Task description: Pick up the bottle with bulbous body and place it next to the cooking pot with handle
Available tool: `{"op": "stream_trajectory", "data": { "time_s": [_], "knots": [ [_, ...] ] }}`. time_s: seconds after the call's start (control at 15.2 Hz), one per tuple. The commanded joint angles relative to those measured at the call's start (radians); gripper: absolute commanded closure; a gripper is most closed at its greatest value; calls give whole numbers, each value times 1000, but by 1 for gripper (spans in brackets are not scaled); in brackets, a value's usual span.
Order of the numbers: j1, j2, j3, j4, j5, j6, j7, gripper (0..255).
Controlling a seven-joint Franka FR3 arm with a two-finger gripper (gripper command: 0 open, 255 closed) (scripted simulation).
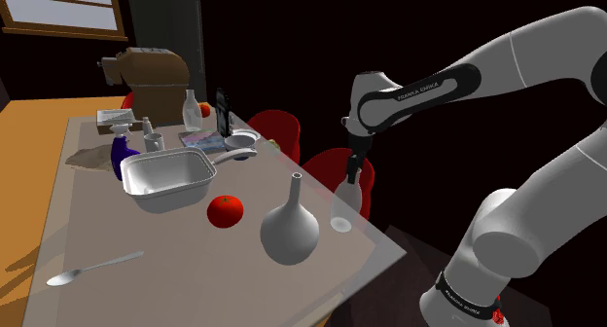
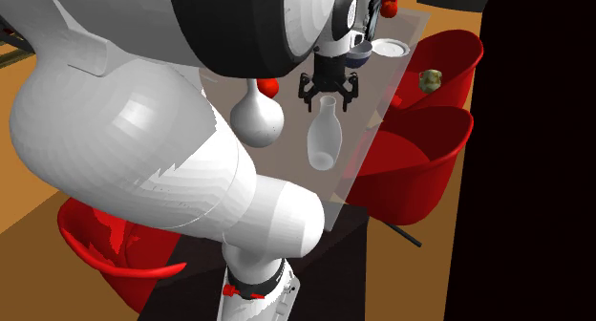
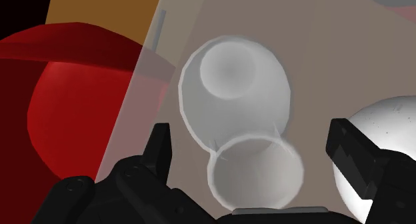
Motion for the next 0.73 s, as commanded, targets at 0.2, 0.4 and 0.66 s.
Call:
{"op": "stream_trajectory", "data": {
  "time_s": [0.2,0.4,0.66],
  "knots": [
    [0,0,0,0,0,0,0,255],
    [0,0,0,0,0,0,0,255],
    [0,0,0,0,0,0,0,255]
  ]
}}
